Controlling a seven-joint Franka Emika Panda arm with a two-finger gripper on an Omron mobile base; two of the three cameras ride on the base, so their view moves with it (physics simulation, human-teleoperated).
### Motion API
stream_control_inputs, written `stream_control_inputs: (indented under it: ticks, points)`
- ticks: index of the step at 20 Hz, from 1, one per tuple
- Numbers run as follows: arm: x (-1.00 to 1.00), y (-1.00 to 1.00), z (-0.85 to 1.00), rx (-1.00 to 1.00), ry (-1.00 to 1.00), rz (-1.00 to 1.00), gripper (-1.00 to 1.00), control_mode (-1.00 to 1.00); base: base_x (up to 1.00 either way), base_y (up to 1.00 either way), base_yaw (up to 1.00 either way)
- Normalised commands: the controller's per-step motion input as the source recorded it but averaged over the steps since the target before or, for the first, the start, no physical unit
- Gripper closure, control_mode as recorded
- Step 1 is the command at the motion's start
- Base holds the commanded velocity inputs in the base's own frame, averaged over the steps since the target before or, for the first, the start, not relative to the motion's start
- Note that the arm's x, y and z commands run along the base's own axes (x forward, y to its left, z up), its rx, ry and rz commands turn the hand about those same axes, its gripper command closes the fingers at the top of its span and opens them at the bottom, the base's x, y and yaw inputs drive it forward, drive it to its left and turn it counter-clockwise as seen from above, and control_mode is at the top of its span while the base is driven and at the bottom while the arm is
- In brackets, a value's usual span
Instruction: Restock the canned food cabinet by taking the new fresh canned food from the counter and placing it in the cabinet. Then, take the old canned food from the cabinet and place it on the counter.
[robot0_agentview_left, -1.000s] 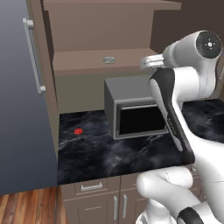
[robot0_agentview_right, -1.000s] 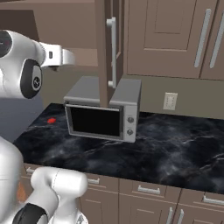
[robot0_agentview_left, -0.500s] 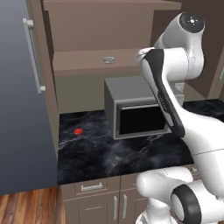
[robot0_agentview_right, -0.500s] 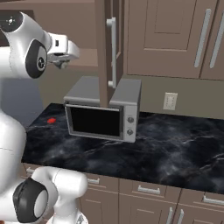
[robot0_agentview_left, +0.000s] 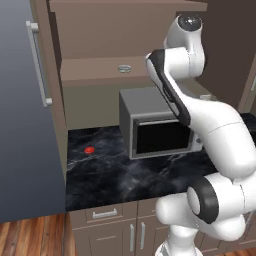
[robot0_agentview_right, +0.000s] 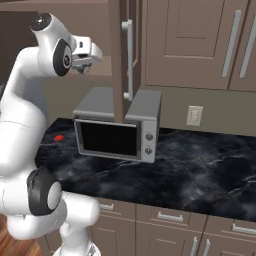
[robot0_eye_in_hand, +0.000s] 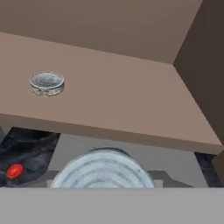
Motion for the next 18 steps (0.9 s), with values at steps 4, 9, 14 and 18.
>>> stream_control_inputs:
  ticks: [4, 9, 14, 18]
  points:
    - [0.94, -0.08, -0.26, -0.03, 0.00, 0.00, 1.00, -1.00, 0.00, 0.00, 0.00]
    - [0.98, -0.24, -0.25, 0.00, 0.01, 0.00, 1.00, -1.00, 0.00, 0.00, 0.00]
    - [0.94, -0.18, -0.04, 0.00, 0.00, 0.00, 1.00, -1.00, 0.00, 0.00, 0.00]
    - [0.84, -0.17, -0.01, 0.00, 0.00, 0.00, -1.00, -1.00, 0.00, 0.00, 0.00]
